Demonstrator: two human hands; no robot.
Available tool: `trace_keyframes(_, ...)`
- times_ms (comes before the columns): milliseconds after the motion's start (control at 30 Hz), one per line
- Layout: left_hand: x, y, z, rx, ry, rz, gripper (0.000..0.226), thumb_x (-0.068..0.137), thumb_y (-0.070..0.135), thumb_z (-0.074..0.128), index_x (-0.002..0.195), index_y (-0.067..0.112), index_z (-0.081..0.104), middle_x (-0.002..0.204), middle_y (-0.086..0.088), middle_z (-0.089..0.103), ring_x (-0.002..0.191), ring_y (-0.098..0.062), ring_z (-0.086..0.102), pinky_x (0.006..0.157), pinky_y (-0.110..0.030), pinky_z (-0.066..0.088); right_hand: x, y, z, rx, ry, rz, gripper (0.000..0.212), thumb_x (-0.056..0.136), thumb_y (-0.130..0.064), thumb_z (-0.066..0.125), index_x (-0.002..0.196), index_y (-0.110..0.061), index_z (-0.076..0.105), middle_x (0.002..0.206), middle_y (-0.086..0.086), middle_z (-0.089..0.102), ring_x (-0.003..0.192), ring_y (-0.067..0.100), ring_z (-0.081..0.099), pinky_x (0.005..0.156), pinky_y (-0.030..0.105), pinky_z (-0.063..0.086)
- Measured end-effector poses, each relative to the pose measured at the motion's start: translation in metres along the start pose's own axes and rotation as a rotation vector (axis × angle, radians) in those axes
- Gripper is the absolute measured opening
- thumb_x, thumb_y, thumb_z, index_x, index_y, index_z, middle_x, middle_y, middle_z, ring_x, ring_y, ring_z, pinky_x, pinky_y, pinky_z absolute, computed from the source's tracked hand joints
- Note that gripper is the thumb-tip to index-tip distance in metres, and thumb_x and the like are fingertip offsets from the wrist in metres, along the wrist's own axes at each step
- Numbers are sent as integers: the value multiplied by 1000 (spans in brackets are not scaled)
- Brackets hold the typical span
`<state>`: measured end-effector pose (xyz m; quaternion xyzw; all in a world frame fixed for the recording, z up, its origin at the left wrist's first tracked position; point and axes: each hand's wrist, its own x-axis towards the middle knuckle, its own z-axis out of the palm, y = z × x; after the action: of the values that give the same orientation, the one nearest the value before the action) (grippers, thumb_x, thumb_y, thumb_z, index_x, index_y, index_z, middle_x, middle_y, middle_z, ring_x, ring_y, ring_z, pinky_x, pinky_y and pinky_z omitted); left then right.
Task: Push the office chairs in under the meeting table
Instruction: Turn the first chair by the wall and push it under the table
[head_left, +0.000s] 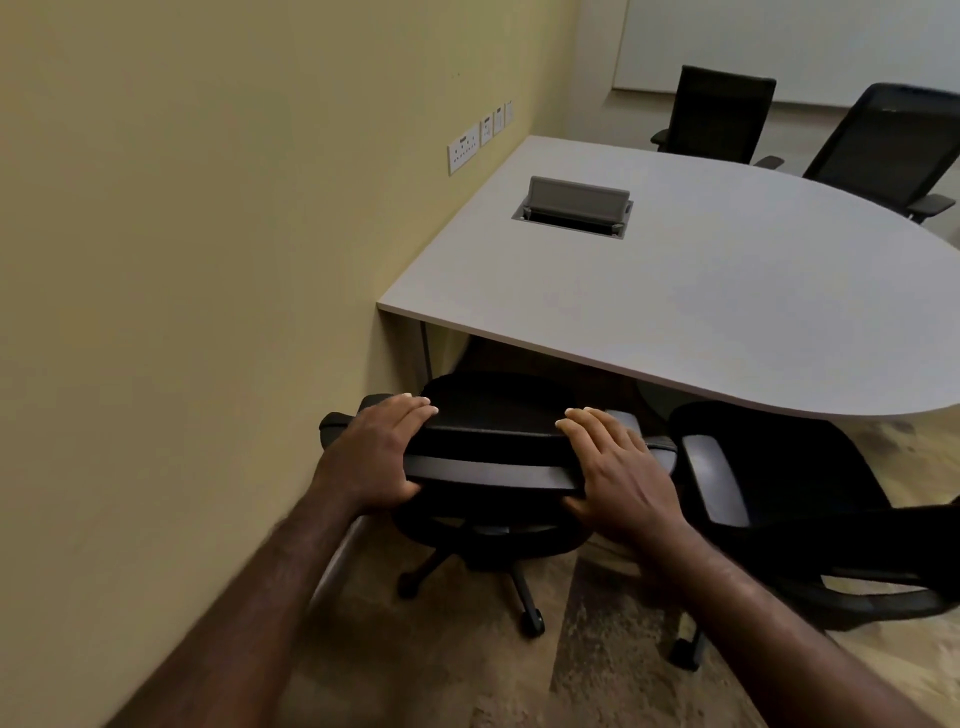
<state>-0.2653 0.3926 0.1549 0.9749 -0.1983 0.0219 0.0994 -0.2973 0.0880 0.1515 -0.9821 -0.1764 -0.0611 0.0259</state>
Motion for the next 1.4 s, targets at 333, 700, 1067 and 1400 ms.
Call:
trace_keyframes(333,1,-43,1,-11,173,188,46,56,28,74,97,24,54,98,4,53,91,-17,47,75,-26,38,-3,-36,16,-40,189,35,40,74,-50,66,99,-22,56,97,0,57,86,18,55,69,29,48)
trace_keyframes(700,15,-45,-5,159,-54,131,26,73,38,62,93,21,67,95,2,71,91,-23,64,68,-31,42,12,-49,14,-112,36,187,22,84,-45,61,72,-28,54,63,-9,50,54,12,40,53,27,30)
trace_keyframes(1067,60,-59,-5,185,-63,147,29,75,40,62,97,23,68,95,3,71,90,-22,65,71,-32,46,45,-34,15,-166,66,168,24,75,-43,69,67,-24,57,57,-5,54,48,17,52,48,27,26)
trace_keyframes(1400,130,-69,-3,224,-65,177,24,75,40,60,89,22,66,89,4,68,85,-20,64,64,-28,41,97,1,22,-157,100,194,19,77,-42,64,71,-25,59,62,-4,59,57,20,59,51,30,31)
